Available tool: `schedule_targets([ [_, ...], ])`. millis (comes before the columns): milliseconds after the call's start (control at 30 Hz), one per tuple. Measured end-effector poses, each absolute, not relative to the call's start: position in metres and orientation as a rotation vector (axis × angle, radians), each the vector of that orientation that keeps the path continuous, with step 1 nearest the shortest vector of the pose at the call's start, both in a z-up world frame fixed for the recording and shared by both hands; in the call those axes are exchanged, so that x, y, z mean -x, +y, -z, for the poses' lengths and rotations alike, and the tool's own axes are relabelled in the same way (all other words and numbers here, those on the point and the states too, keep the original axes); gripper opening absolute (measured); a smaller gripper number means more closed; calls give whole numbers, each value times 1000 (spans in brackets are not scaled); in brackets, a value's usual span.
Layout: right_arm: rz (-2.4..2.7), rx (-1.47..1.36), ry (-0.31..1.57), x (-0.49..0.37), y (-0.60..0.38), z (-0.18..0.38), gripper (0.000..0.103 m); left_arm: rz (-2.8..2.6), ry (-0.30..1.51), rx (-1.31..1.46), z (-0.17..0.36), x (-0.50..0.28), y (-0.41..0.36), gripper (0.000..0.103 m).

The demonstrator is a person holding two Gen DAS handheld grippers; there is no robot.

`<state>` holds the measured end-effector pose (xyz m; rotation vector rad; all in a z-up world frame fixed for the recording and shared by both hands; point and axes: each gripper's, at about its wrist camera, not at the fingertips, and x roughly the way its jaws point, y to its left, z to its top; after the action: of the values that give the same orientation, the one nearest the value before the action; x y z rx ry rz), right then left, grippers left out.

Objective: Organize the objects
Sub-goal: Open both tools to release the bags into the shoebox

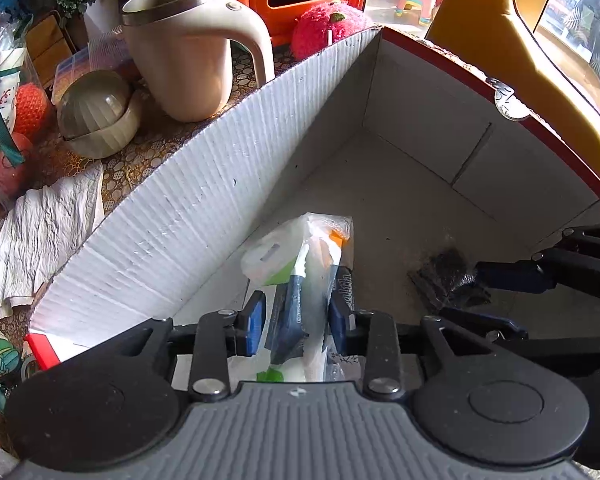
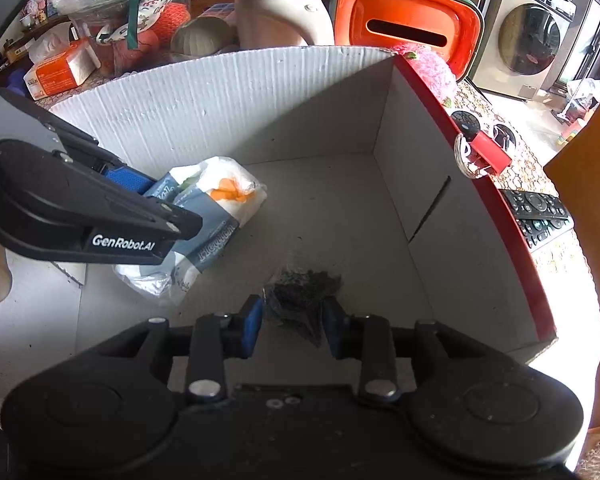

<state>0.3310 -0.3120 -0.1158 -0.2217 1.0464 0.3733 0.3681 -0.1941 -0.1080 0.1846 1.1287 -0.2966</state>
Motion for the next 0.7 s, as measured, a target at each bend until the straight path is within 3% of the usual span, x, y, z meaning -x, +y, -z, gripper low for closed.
schedule_targets([
  [67,-378,212,1039,-328,-312,113,33,293,1111,-174,103,-365,-191,49],
  [133,-380,211,1028,-325,-312,108,34,294,1091,-162,95,-362,-189,52],
  [700,-370,125,904,-282,-316,53,38,321,919,-109,18,-306,-162,52],
])
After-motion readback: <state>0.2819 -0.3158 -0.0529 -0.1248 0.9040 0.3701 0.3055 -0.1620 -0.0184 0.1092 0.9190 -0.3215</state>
